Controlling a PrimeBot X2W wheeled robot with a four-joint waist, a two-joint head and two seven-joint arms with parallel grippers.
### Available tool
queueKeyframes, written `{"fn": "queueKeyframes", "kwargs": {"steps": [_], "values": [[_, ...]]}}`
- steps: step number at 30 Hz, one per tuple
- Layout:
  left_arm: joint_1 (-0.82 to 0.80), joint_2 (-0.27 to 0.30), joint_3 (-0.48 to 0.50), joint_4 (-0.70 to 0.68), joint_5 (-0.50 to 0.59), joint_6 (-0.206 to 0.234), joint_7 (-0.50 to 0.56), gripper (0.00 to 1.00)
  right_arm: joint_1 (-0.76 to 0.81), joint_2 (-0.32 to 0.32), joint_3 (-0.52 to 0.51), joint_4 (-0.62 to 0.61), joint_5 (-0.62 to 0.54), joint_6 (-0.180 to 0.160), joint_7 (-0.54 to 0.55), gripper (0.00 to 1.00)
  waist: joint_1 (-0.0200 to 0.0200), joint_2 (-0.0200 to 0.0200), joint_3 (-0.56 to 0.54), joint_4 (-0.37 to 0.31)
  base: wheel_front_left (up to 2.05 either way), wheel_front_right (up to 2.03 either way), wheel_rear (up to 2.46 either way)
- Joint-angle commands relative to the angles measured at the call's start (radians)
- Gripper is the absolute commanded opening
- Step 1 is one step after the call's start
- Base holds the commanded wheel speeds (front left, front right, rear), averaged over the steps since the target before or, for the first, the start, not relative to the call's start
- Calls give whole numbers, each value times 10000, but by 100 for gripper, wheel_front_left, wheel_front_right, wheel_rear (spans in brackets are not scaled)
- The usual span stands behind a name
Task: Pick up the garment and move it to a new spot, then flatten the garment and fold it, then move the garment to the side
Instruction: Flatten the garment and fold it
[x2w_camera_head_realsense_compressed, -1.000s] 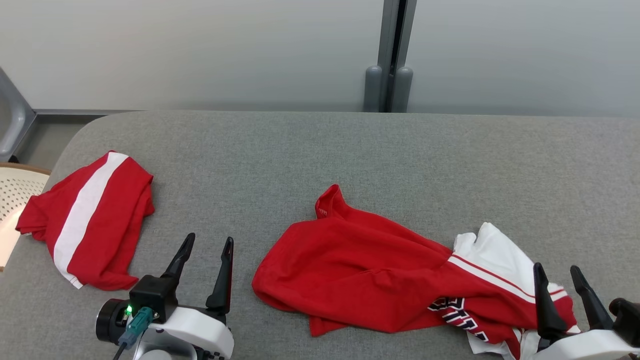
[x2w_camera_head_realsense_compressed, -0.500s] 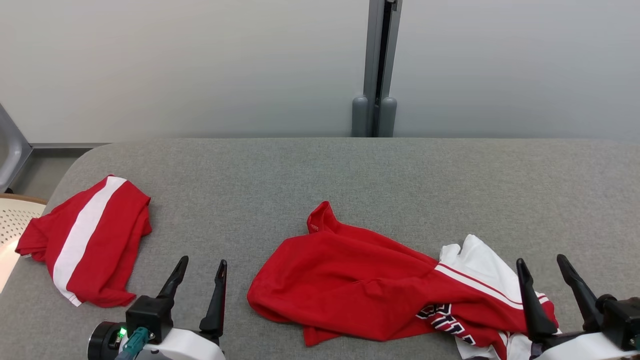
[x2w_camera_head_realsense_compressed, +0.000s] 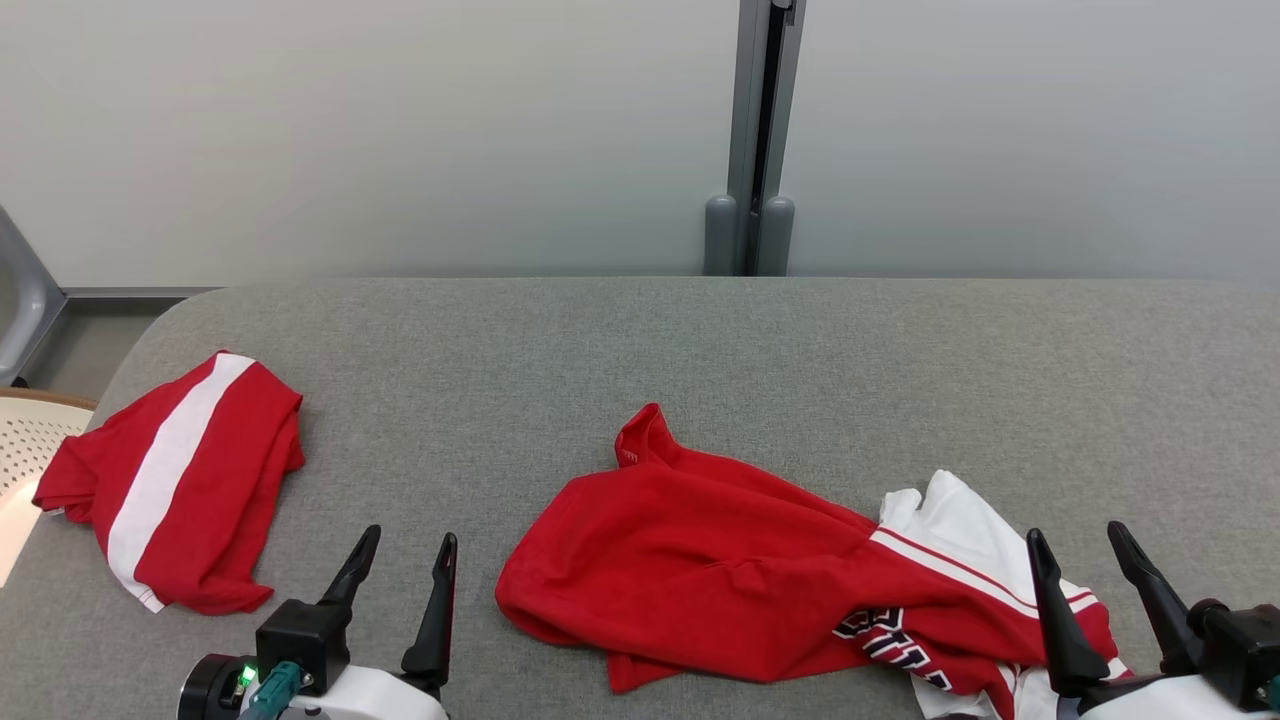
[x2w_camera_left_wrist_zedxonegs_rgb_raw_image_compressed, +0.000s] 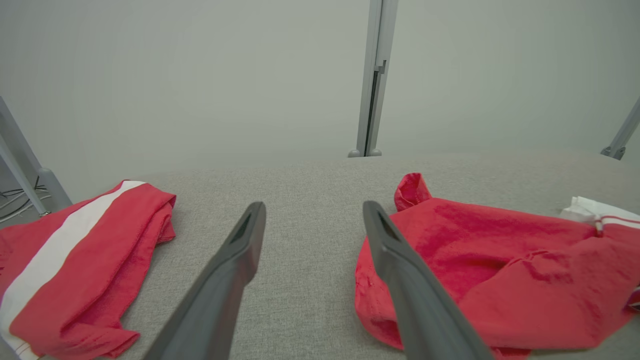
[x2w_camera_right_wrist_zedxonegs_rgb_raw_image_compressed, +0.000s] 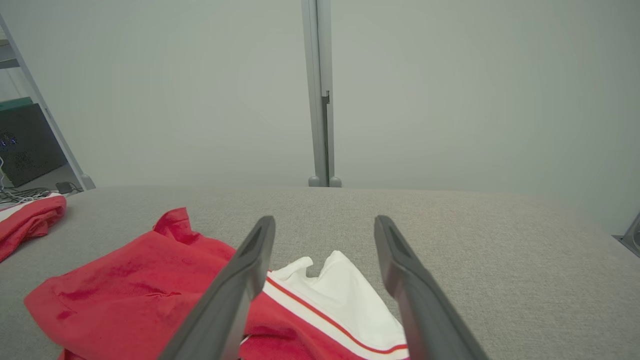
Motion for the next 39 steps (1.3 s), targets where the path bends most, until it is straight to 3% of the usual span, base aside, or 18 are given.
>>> {"fn": "queueKeyframes", "kwargs": {"steps": [1, 9, 15, 24, 31, 32, 34, 35, 36, 39], "values": [[61, 57, 3, -24, -32, 70, -5, 100, 96, 9, -6, -26, 55, 0, 38, 100, 0, 0, 3, 8, 0, 0, 0], [-63, 120, -96, 10, -70, -54, 74, 100, 31, 17, 70, 31, 50, 0, 70, 100, 0, 0, 49, -18, 0, 0, 0], [-960, -109, -492, 421, -257, -565, 639, 100, -208, -3, 64, 60, 64, 0, 110, 100, 0, 0, 300, -99, 0, 0, 0], [-2010, -362, -807, 2283, -912, -1171, 2490, 100, -540, 15, 255, 185, 148, 0, 106, 100, 0, 0, 899, -405, 0, 0, 0], [-2360, -347, -914, 3366, -1118, -1281, 3103, 100, -793, 24, 261, 276, 148, 0, 41, 100, 0, 0, 1272, -585, 0, 0, 0], [-2384, -374, -945, 3531, -1189, -1336, 3241, 96, -813, 13, 260, 286, 148, 0, 38, 100, 0, 0, 1289, -608, 0, 0, 0], [-2478, -397, -954, 3742, -1244, -1399, 3237, 45, -854, -3, 244, 327, 156, 0, 47, 100, 0, 0, 1320, -644, 0, 0, 0], [-2501, -406, -971, 3833, -1248, -1429, 3241, 27, -877, -9, 220, 337, 161, 0, 42, 100, 0, 0, 1332, -653, 0, 0, 0], [-2518, -409, -1004, 3918, -1286, -1481, 3259, 0, -884, -7, 197, 343, 178, 0, 36, 100, 0, 0, 1343, -657, 0, 0, 0], [-2606, -408, -1050, 4084, -1297, -1557, 3098, 0, -876, 1, 107, 404, 221, 0, 22, 100, 0, 0, 1346, -653, 0, 0, 0]]}}
